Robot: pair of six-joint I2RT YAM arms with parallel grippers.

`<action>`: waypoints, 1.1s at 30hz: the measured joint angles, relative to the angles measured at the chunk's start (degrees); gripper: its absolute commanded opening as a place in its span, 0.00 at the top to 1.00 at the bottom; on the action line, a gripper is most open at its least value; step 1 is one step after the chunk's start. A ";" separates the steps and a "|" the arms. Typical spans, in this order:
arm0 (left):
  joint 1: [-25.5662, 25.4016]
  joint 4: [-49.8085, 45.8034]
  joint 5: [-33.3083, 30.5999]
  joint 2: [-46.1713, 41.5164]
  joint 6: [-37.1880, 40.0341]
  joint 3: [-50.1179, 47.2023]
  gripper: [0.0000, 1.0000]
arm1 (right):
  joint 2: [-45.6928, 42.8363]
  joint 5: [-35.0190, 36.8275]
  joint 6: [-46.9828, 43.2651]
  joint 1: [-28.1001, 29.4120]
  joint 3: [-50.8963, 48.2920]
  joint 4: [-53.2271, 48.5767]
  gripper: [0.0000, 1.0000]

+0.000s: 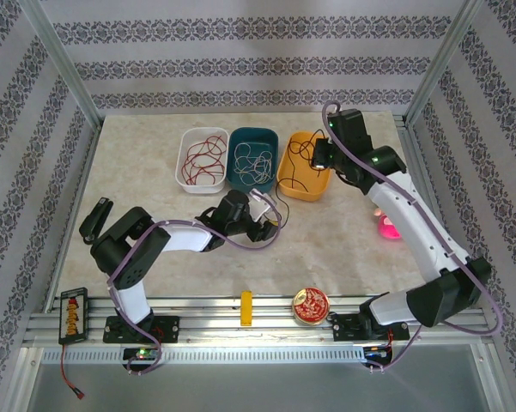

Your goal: Untangle the cables

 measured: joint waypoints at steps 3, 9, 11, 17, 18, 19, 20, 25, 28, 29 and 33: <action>-0.13 -0.26 -0.04 1.40 0.37 0.57 0.49 | 2.05 -0.42 0.02 -1.14 -0.15 1.70 1.00; -0.13 -0.57 -0.70 2.56 -0.11 0.59 0.51 | 8.81 0.33 0.22 -2.75 -0.17 3.91 1.00; -0.13 -0.57 -0.85 2.51 -0.68 0.46 0.52 | 11.52 0.57 0.24 -3.10 -0.17 4.15 1.00; -0.13 -0.59 -1.05 0.57 -2.40 -1.66 0.52 | 20.26 1.70 0.00 -3.13 2.12 4.66 1.00; -0.13 -0.59 -1.09 -0.04 -2.71 -2.01 0.52 | 22.12 1.84 -0.13 -3.13 3.37 4.72 1.00; -0.13 -0.61 -1.22 -0.92 -2.97 -2.45 0.52 | 24.15 1.97 -0.42 -3.13 4.92 4.79 1.00; -0.13 -0.59 -1.36 -1.86 -3.28 -2.93 0.52 | 26.08 2.03 -0.76 -3.13 6.54 4.74 1.00; -0.13 -0.55 -2.71 -7.61 -5.09 -5.88 0.52 | 34.95 1.73 -2.38 -3.45 14.64 4.68 1.00; -0.13 -0.57 -3.43 -10.08 -5.90 -7.10 0.52 | 38.91 0.96 -3.02 -3.50 18.78 4.24 1.00; -0.13 -0.57 -3.69 -10.64 -6.12 -7.48 0.52 | 39.93 0.55 -3.23 -3.50 19.87 4.04 1.00; -0.13 -0.57 -4.48 -11.54 -6.91 -8.22 0.52 | 41.77 -1.86 -4.09 -3.50 21.68 3.26 1.00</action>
